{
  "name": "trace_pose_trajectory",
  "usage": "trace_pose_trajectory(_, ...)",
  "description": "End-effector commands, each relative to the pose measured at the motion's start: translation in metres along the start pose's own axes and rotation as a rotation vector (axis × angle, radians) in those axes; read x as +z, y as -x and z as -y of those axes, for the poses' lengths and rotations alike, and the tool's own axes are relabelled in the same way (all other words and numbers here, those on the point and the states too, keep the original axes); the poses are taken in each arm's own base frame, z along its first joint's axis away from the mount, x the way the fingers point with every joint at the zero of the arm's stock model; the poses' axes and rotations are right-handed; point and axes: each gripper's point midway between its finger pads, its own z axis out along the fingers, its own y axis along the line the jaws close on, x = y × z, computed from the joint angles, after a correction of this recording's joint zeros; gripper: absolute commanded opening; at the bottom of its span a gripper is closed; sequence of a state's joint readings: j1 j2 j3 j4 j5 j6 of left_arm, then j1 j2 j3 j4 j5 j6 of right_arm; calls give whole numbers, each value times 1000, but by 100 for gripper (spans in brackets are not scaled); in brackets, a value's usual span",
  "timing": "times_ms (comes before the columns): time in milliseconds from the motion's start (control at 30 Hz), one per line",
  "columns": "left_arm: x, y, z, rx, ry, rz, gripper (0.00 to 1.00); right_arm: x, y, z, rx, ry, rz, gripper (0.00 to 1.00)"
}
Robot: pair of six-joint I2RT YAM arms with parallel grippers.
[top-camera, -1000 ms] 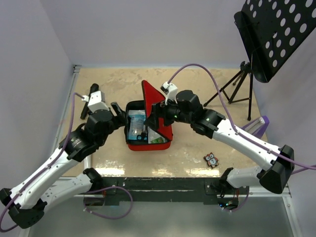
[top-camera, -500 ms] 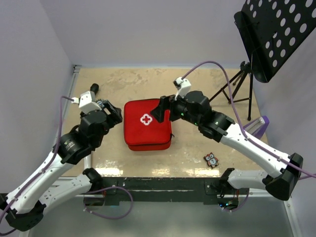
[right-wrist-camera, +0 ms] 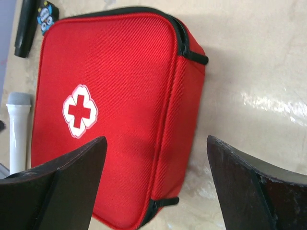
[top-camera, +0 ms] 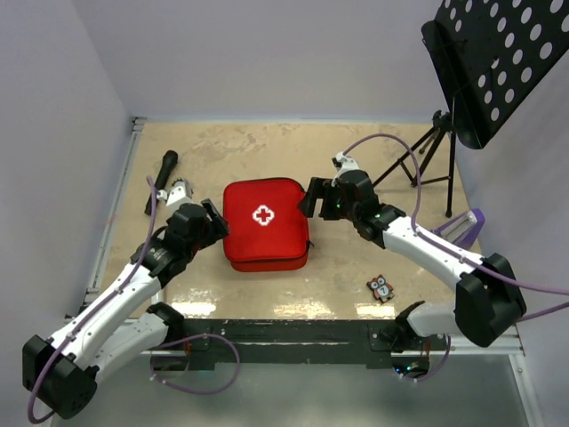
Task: Organize the medicine kit
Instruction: Adjust the medicine box at the center of the board.
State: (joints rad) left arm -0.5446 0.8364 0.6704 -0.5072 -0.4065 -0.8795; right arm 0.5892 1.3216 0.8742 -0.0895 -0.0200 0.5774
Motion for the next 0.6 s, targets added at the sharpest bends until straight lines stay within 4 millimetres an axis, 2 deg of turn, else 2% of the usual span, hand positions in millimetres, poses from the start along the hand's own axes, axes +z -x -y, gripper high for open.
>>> trace_pose_trajectory(0,20,-16,23,-21,-143,-92,75,21,12,-13,3,87,34,87)
trace_pose_trajectory(133,33,-22,33,26,-174,-129,75,31,-14,-7,9,120,-35,81)
trace_pose_trajectory(233,40,-16,40,61,-179,-118,73,32,-30,-3,9,139,-65,80)
trace_pose_trajectory(400,53,-6,50,117,-184,-106,67,25,-54,-2,2,191,-112,79)
trace_pose_trajectory(567,65,1,74,173,-269,-105,64,14,-74,-5,1,268,-147,79)
